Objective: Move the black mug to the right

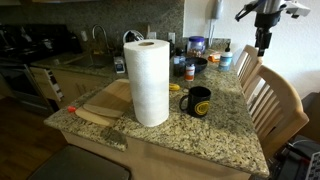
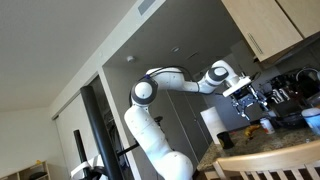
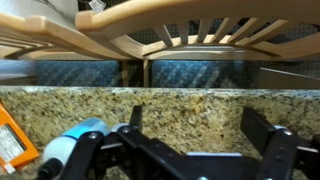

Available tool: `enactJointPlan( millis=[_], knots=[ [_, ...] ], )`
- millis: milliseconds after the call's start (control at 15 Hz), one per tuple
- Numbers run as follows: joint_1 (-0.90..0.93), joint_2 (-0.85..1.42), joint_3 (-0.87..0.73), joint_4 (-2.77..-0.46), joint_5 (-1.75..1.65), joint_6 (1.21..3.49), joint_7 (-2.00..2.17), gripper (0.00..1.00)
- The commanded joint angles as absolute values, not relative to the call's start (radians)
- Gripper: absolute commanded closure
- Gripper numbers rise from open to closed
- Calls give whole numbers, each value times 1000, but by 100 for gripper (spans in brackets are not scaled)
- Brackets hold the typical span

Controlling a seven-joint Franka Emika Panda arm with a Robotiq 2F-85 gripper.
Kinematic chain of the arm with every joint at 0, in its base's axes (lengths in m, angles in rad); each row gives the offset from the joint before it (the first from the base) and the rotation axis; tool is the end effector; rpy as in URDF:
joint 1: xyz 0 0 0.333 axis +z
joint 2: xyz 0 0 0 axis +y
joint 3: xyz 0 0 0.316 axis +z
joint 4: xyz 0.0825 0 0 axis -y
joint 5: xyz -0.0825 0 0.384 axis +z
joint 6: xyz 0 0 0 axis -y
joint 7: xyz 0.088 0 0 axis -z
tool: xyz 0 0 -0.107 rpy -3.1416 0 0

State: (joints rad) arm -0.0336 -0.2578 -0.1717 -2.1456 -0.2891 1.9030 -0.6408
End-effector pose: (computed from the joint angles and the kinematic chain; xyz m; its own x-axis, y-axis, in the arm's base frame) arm 0.4658 -0.1234 0.5127 0.8594 0.4933 -0.1344 0.5109 -0.8396 0.1849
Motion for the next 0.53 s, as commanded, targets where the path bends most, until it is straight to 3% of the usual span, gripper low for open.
enactJointPlan(
  millis=[0,467],
  knots=[
    [4,-250,-127,-2202,-285,1897,-742,0],
    [13,-228,-107,-2210,-273,1898,-800,0]
  ],
)
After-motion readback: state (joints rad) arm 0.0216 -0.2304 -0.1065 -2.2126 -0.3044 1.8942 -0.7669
